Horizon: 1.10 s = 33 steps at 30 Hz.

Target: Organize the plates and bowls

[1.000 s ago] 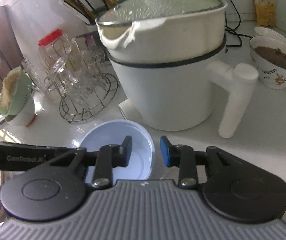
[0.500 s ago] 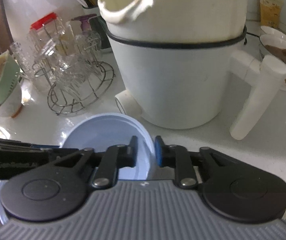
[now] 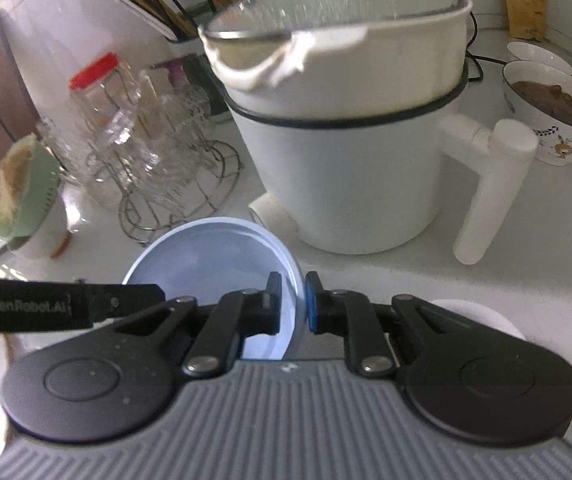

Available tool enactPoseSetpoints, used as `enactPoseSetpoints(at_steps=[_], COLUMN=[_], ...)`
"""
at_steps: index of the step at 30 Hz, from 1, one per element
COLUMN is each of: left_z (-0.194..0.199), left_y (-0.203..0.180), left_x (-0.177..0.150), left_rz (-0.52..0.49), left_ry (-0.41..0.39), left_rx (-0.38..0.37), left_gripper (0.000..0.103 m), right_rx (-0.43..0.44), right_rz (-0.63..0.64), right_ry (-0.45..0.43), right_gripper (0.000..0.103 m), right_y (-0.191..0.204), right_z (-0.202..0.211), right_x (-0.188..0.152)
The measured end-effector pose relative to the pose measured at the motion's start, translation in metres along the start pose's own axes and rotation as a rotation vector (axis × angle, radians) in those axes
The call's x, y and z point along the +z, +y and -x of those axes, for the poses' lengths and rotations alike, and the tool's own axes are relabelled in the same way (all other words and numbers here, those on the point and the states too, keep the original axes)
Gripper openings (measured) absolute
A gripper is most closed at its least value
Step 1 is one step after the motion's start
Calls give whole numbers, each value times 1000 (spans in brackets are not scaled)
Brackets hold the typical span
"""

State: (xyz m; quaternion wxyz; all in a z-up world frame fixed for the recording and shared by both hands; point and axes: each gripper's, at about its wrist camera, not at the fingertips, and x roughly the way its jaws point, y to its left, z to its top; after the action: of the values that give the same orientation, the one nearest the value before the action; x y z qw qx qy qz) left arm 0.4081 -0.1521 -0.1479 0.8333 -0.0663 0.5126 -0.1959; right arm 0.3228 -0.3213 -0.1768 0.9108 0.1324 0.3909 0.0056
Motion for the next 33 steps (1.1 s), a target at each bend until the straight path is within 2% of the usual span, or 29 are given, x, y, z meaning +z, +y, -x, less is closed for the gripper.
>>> enactPoseSetpoints(at_steps=[17, 25, 33], left_z=[86, 104, 115], left_y=[4, 12, 42], left_x=[-8, -16, -29], left_rz=[-4, -2, 75], left_ry=[-16, -24, -51], left_rx=[-61, -58, -17], left_gripper=[18, 18, 18], right_rx=[51, 90, 134], right_rz=[-62, -101, -60], right_ry=[-51, -35, 13], right_gripper=[16, 15, 15], right_y=[35, 40, 67], right_z=[74, 74, 64], right_x=[4, -4, -10])
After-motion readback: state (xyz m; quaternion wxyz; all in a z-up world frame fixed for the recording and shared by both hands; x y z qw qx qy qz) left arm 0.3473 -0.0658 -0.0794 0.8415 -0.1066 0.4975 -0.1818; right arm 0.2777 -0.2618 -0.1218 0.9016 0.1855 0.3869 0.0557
